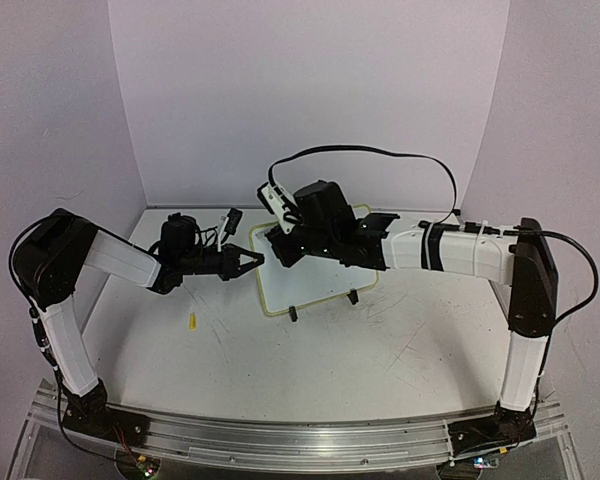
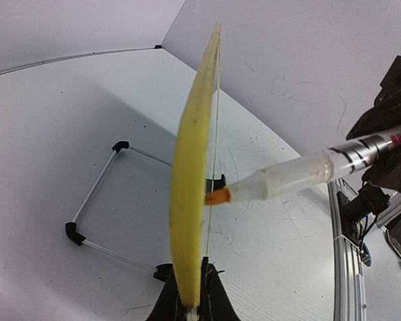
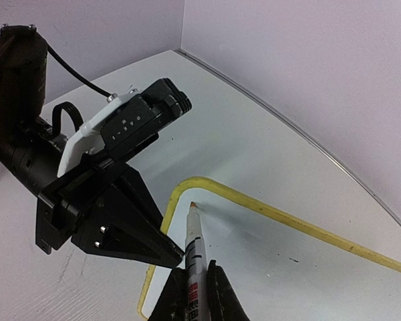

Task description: Write a sentence on the whiteboard

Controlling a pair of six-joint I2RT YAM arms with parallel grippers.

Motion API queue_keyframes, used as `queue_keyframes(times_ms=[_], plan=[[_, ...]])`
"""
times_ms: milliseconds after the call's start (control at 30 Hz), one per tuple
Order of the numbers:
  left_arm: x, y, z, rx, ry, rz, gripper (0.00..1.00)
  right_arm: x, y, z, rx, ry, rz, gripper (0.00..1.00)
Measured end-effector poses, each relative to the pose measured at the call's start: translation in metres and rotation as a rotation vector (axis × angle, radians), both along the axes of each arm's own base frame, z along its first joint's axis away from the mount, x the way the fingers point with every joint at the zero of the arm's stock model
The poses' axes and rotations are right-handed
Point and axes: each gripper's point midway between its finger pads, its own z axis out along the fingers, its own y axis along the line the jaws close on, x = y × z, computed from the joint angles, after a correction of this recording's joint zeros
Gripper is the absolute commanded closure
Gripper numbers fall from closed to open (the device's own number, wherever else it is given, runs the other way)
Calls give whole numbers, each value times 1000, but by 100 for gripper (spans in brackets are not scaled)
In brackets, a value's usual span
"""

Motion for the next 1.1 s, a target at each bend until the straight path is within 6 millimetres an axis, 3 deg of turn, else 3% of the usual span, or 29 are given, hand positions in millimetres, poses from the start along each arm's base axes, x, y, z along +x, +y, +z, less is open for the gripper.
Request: queue_keyframes(times_ms=[1100], plan=[[1, 1, -1, 5, 5, 6, 100, 6, -7, 1, -6, -14, -67, 100]])
